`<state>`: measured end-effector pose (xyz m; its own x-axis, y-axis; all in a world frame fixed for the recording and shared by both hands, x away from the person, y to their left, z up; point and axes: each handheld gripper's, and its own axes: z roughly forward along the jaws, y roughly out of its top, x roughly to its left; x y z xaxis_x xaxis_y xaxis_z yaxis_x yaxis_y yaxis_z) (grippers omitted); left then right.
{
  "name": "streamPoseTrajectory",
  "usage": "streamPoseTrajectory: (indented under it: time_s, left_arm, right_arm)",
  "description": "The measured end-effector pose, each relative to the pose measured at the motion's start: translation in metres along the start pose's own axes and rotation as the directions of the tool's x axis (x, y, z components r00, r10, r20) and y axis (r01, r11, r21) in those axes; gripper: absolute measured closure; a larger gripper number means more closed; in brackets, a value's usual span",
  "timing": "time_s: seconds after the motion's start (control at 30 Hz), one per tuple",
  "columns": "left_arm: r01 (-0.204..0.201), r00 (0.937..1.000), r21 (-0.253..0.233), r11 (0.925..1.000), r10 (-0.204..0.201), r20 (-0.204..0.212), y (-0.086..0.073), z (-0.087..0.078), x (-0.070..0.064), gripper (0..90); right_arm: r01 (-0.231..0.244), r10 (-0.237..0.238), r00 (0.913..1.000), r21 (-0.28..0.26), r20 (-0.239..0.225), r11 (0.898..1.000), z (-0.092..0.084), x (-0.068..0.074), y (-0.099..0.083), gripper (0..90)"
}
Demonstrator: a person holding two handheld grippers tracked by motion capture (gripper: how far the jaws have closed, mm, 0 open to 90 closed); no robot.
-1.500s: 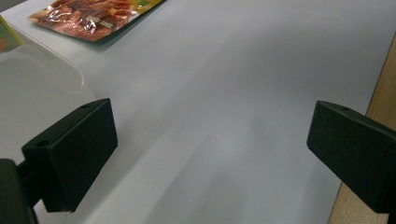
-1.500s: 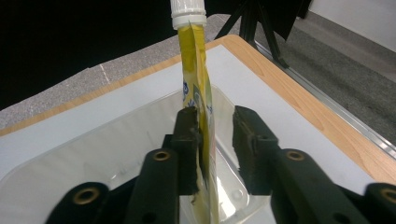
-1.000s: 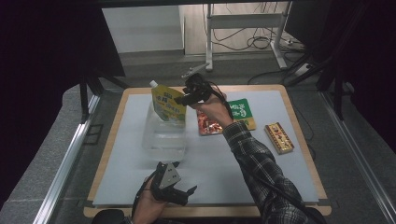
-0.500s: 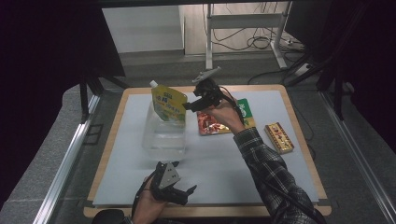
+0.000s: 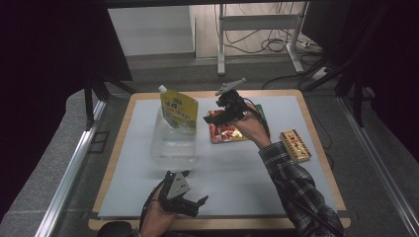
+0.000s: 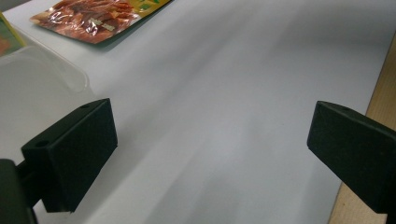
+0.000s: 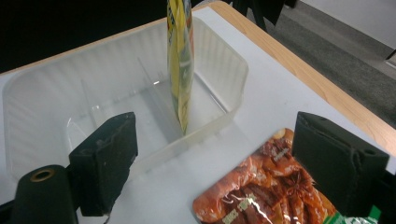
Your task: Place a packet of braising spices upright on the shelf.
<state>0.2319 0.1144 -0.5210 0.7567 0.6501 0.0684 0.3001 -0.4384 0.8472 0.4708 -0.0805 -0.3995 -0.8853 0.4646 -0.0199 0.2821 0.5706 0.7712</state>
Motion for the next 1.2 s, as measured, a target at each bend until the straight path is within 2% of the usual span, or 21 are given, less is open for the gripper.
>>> streamPoseTrajectory:
  time_s: [0.27,0.5,0.8,1.03,1.13,1.2]
  left_arm:
    - [0.002,1.0000,-0.002,1.0000,-0.002,0.000,0.000,0.000,0.000,1.0]
    - [0.002,1.0000,-0.004,1.0000,-0.002,0.002,0.000,0.000,0.000,0.5]
    - [0.000,1.0000,-0.002,1.0000,0.000,-0.002,0.000,0.001,0.000,0.4]
    - [-0.002,1.0000,-0.003,1.0000,0.002,-0.003,0.000,0.001,0.000,0.4]
    - [-0.005,1.0000,-0.001,1.0000,0.005,-0.003,0.000,0.001,0.000,0.4]
    - [-0.002,1.0000,-0.005,1.0000,0.002,-0.003,0.000,0.001,0.000,0.4]
  right_arm:
    - [-0.005,0.005,1.0000,-0.011,0.000,1.000,-0.010,-0.002,-0.017,11.0]
    - [-0.026,0.026,0.9997,-0.003,0.003,1.000,-0.016,-0.005,-0.040,9.9]
    - [-0.047,0.047,0.9988,-0.018,0.010,0.999,-0.026,-0.008,-0.064,8.9]
    - [-0.051,0.052,0.9986,-0.023,0.012,0.998,-0.028,-0.006,-0.079,8.4]
    - [-0.062,0.062,0.9980,-0.006,0.011,0.998,-0.028,-0.008,-0.083,8.3]
    - [-0.069,0.069,0.9975,-0.014,0.013,0.998,-0.029,-0.010,-0.085,8.0]
